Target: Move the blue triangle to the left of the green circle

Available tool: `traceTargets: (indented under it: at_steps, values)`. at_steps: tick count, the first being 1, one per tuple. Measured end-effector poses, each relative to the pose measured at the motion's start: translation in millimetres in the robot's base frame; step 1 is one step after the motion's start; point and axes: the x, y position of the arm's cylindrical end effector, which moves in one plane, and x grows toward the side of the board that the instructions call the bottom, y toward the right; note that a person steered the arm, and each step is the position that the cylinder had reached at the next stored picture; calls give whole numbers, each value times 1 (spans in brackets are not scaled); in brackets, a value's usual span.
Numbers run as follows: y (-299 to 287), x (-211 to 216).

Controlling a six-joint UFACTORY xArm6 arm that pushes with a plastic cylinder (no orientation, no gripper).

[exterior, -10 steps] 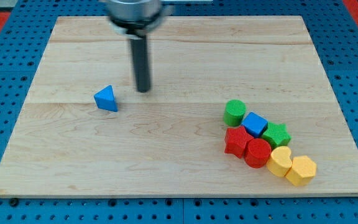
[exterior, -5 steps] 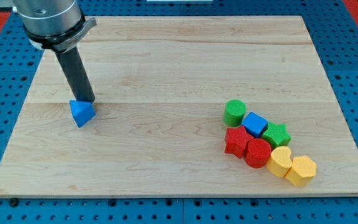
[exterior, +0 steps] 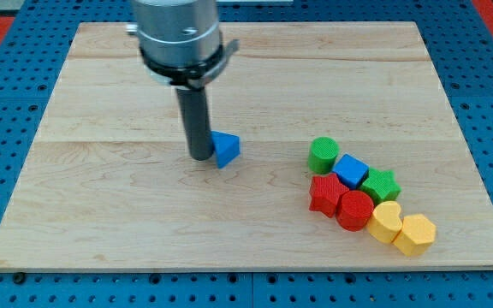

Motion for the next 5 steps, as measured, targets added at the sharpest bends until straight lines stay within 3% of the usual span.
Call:
traceTargets:
  at_steps: [2,5]
  values:
    - [21,-26]
    - [118,-30]
